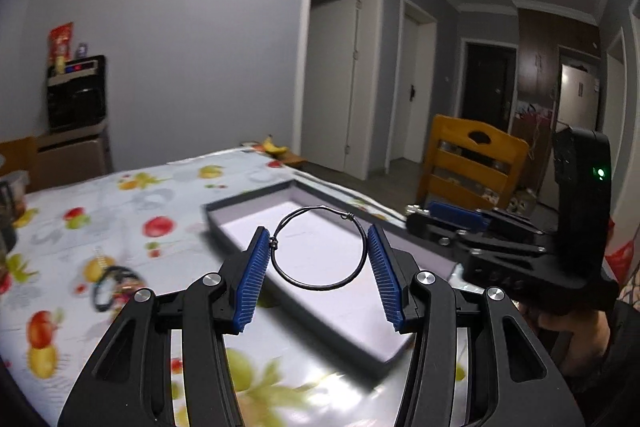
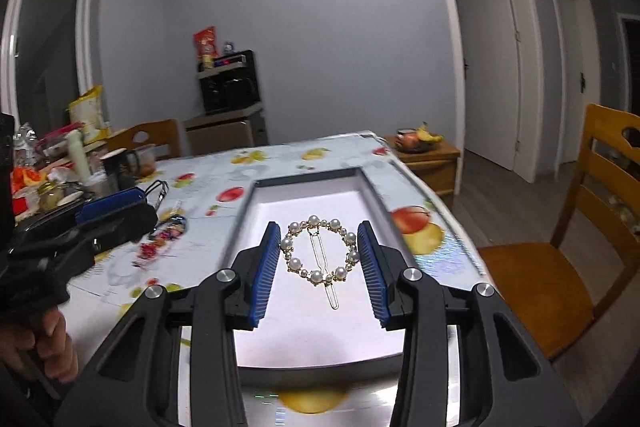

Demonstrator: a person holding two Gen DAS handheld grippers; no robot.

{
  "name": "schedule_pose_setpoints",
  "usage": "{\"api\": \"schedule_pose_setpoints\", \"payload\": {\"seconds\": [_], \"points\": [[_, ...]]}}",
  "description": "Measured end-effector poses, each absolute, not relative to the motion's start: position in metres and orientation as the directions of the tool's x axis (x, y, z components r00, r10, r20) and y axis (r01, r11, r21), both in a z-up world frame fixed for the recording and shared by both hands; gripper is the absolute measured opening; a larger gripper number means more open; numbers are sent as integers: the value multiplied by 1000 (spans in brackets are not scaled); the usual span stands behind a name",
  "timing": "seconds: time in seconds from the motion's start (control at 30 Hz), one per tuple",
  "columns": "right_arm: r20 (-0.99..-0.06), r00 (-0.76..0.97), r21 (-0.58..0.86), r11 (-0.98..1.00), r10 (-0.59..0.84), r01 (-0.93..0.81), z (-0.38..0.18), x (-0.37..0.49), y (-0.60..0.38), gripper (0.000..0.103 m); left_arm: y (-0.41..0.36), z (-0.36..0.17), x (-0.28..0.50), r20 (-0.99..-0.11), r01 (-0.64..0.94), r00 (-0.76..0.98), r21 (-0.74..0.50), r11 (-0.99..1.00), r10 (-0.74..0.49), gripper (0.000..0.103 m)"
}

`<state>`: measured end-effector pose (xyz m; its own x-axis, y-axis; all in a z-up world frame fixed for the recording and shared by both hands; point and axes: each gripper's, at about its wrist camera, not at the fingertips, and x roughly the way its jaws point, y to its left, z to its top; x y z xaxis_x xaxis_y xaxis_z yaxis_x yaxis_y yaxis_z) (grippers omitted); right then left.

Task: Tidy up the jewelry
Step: 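Carry the bangle and clip over the black box and open both tools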

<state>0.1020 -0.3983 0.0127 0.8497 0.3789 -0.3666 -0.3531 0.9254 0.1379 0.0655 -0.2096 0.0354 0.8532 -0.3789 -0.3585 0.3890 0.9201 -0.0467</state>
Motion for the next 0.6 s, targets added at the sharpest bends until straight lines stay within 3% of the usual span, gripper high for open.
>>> {"api": "schedule_pose_setpoints", "payload": {"seconds": [0.37,0.6], "points": [[-441,813,163,924,381,-345,4,124,-404,40,-226,1,93,-479,359,812,-43,932,-334,52],[-582,738,145,936,343,-320,-11,147,-391,40,-233,-3,97,-517,373,791,-17,928,-327,52]]}}
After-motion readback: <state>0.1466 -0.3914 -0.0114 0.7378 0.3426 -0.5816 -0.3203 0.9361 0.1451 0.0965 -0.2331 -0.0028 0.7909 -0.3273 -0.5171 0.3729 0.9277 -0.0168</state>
